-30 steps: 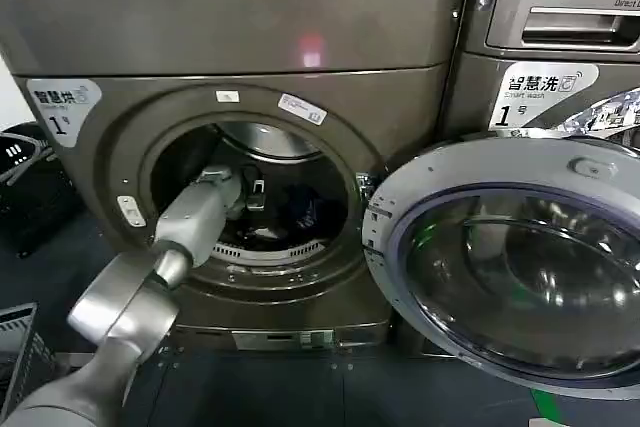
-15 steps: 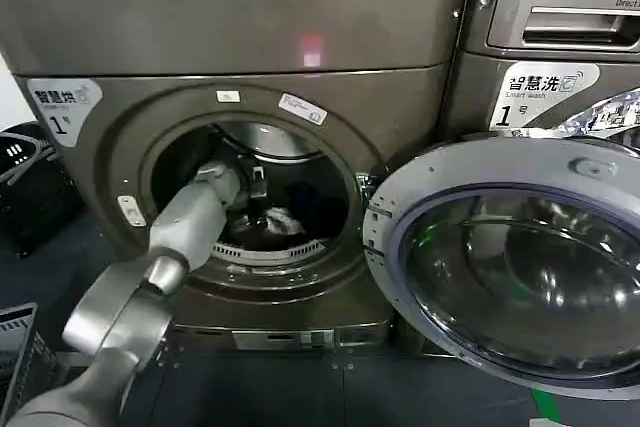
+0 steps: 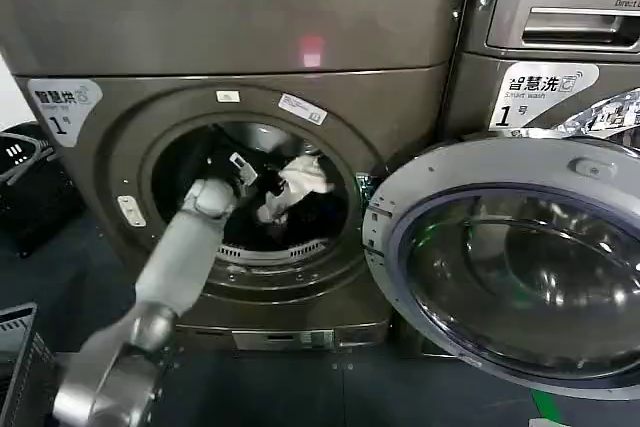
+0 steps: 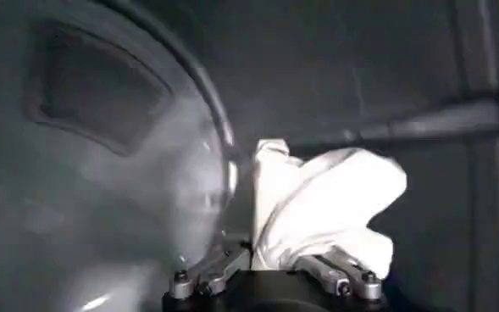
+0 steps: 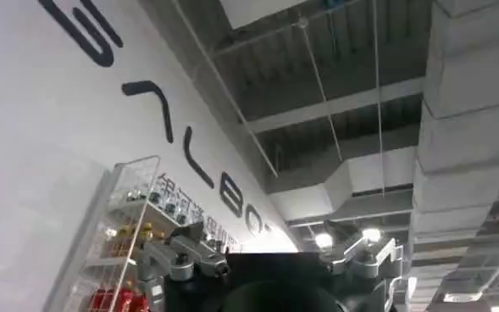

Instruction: Grasp the clothes from the dryer.

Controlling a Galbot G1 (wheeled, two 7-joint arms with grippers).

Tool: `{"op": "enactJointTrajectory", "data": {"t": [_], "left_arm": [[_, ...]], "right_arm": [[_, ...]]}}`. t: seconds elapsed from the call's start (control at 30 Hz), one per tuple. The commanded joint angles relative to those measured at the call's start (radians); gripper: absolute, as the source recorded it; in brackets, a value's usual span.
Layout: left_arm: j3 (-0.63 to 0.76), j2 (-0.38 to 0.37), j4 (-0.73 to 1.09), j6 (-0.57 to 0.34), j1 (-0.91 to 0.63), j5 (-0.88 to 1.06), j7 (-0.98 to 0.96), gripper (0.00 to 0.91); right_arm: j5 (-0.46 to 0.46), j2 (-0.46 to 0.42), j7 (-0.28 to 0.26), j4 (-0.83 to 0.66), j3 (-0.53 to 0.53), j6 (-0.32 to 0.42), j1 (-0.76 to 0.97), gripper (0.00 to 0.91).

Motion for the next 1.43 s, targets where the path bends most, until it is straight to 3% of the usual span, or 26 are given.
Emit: {"op": "enactJointTrajectory", "data": {"t": [0.03, 0.27, 0.4, 0.7, 1.43], "left_arm": [[-0.128, -0.032, -0.321, 0.024, 0.231, -0.179, -0.353, 0.000], [-0.187, -0.099, -0.430, 0.023, 0.335, -0.214, -0.673, 0.000], [-0.205, -0.136, -0.477, 0.014, 0.382, -0.218, -0.753, 0.000], [-0.207, -0.165, -0.455, -0.012, 0.368, -0.201, -0.756, 0.000], [-0.200, -0.156, -0.447, 0.053, 0.365, -0.225, -0.725, 0.000]], "right_arm": [[-0.001, 0.003, 0.002, 0.000, 0.004, 0.014, -0.001, 0.907], [0.000, 0.007, 0.000, 0.003, 0.002, 0.032, 0.000, 0.907], [0.000, 0.005, -0.002, 0.002, 0.009, 0.022, -0.001, 0.907], [0.010, 0.003, -0.002, -0.007, 0.021, 0.050, -0.006, 0.907], [0.001, 0.006, -0.021, -0.001, 0.021, 0.026, 0.001, 0.907]]}}
